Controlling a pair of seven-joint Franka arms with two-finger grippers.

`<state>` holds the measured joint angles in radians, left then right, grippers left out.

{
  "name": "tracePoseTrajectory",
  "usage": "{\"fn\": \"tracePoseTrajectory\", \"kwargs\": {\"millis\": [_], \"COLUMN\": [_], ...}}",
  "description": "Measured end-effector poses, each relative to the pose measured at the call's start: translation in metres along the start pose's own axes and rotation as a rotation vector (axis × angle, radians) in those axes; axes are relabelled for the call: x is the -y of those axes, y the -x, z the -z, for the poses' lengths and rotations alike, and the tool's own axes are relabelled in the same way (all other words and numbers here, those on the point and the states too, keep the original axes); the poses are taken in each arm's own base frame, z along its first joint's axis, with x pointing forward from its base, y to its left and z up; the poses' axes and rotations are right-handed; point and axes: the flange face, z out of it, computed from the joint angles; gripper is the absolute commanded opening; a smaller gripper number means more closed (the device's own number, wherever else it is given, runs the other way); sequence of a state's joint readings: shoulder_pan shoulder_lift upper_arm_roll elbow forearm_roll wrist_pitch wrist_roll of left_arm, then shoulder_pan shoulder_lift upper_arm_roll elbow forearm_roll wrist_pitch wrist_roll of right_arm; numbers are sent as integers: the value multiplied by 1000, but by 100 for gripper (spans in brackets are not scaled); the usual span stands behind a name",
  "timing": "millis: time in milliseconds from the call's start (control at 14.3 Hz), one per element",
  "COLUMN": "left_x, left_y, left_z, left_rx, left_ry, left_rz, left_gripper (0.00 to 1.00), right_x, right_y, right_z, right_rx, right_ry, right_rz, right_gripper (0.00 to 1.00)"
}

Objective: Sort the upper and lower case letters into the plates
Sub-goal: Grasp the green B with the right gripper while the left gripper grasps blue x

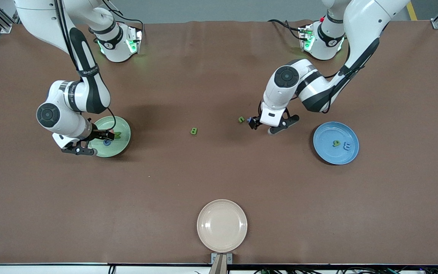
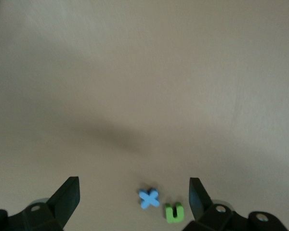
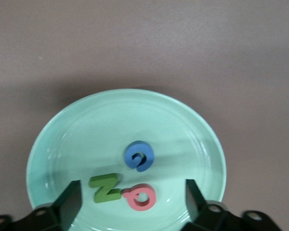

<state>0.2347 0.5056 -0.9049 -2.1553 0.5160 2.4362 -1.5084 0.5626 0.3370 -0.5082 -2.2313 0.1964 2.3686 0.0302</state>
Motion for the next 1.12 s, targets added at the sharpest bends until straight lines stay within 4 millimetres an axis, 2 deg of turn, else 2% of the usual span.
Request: {"fn": "tracePoseTrajectory", "kwargs": {"millis": [70, 140, 280, 490, 700, 980, 1120], "left_x": [-1, -1, -1, -2, -2, -4, -3], "left_y": [3, 6, 12, 27, 39, 44, 40], "left_z": [-6, -12, -23, -43, -61, -70, -70], "left_rx": [17, 34, 59, 75, 77, 74, 71], "left_ry": [2, 4, -2, -33, -61, -56, -45], "left_rz": [8, 20, 30, 14, -7, -16, -7], "left_gripper": [100, 100, 100, 100, 97, 88, 84], "right_x": [10, 29, 82, 168, 234, 310, 341], "right_y": [1, 5, 19, 51, 83, 130, 142], "right_z": [1, 3, 7, 12, 16, -8, -22], "right_rx": [-2, -5, -13, -18, -76, -134, -156], "right_ry": [-1, -2, -12, -61, -110, -106, -89], "right_rz": [-19, -45, -101, -167, -228, -299, -319], "right_gripper": [100, 100, 100, 100, 100, 100, 99]}}
